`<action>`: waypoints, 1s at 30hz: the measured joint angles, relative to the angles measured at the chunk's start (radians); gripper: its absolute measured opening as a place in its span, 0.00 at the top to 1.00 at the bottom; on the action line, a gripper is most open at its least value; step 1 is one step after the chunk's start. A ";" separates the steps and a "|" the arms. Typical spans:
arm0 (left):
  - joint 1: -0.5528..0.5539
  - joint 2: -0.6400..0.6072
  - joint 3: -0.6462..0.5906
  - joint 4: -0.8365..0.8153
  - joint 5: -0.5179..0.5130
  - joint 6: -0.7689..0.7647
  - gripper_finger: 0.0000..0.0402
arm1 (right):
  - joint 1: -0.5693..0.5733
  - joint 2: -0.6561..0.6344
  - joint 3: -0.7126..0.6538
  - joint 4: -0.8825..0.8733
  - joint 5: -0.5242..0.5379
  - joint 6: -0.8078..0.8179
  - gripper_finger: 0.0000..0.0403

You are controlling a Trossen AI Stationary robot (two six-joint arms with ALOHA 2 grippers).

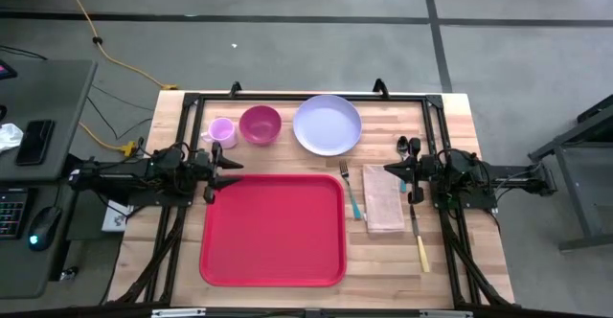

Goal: Set up tray

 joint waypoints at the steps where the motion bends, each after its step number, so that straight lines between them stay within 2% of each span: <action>1: 0.000 0.001 0.000 0.012 -0.049 0.010 0.47 | 0.000 0.000 0.000 0.000 0.000 0.000 1.00; 3: 0.000 0.001 0.000 0.024 -0.119 0.010 0.47 | 0.000 0.000 0.000 0.000 0.000 0.000 1.00; 5: 0.000 -0.001 0.000 0.025 -0.148 0.011 0.47 | 0.000 0.000 0.000 0.000 0.000 0.000 1.00; 14: 0.000 0.000 0.001 0.050 -0.112 0.006 0.47 | 0.000 0.000 0.000 0.000 0.000 0.000 1.00; 22: 0.000 -0.001 0.006 0.290 -0.210 -0.317 0.47 | 0.000 0.000 0.000 0.055 0.017 0.000 1.00; 30: 0.000 -0.001 0.101 0.249 -0.161 -0.258 0.47 | 0.000 0.000 0.000 0.115 0.029 -0.002 1.00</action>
